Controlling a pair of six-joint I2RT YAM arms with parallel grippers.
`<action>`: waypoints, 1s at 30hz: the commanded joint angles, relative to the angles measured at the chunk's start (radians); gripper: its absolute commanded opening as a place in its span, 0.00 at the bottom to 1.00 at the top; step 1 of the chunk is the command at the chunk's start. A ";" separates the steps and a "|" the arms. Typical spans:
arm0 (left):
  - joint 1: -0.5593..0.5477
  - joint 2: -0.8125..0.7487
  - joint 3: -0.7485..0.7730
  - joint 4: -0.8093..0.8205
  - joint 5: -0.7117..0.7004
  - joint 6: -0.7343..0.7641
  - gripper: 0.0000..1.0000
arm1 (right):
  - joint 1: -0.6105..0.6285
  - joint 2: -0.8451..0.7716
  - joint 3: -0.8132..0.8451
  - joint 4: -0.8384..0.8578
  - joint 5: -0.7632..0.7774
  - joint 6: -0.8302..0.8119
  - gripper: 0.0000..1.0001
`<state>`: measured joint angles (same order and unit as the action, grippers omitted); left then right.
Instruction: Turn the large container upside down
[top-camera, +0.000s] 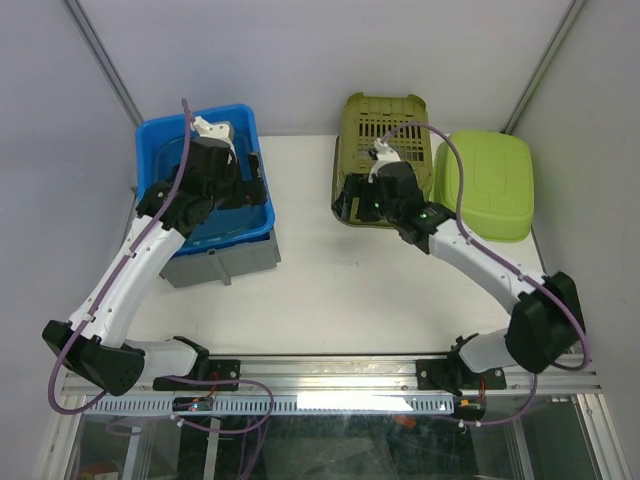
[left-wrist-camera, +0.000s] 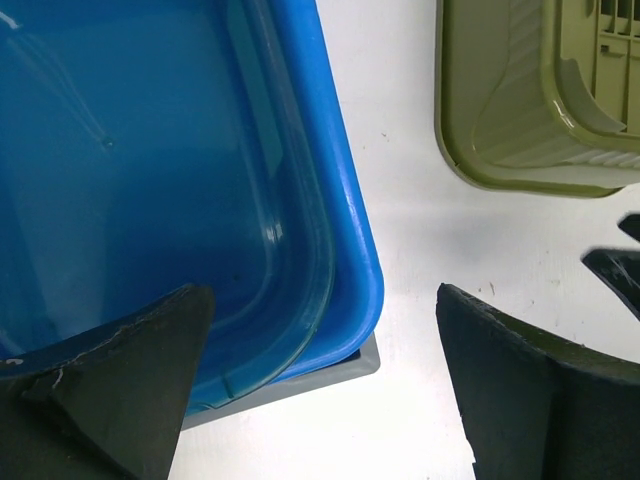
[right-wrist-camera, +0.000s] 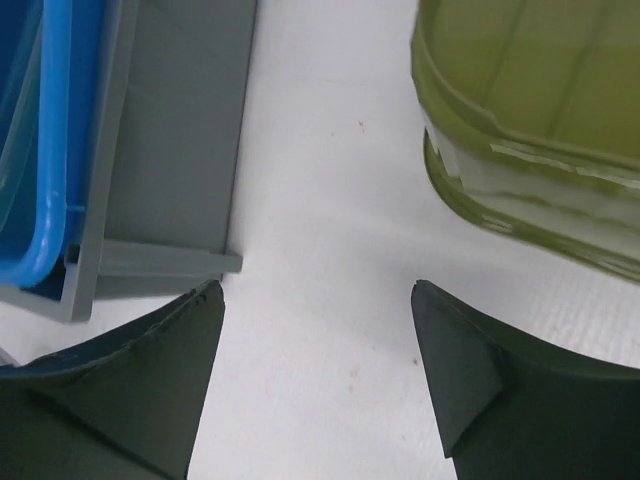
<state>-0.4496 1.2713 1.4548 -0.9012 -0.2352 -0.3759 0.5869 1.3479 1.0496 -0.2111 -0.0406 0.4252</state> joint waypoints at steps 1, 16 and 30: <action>0.010 -0.029 -0.008 0.019 0.004 -0.019 0.99 | 0.042 0.146 0.183 0.011 0.121 0.011 0.80; 0.009 0.005 -0.117 0.041 0.021 0.013 0.93 | 0.014 0.521 0.547 -0.228 0.467 0.186 0.80; 0.009 0.031 -0.148 0.077 0.006 0.050 0.66 | 0.028 0.207 0.279 -0.121 0.141 0.107 0.80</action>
<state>-0.4496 1.2915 1.2980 -0.8864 -0.2256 -0.3531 0.6048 1.7222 1.4132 -0.4252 0.1810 0.5510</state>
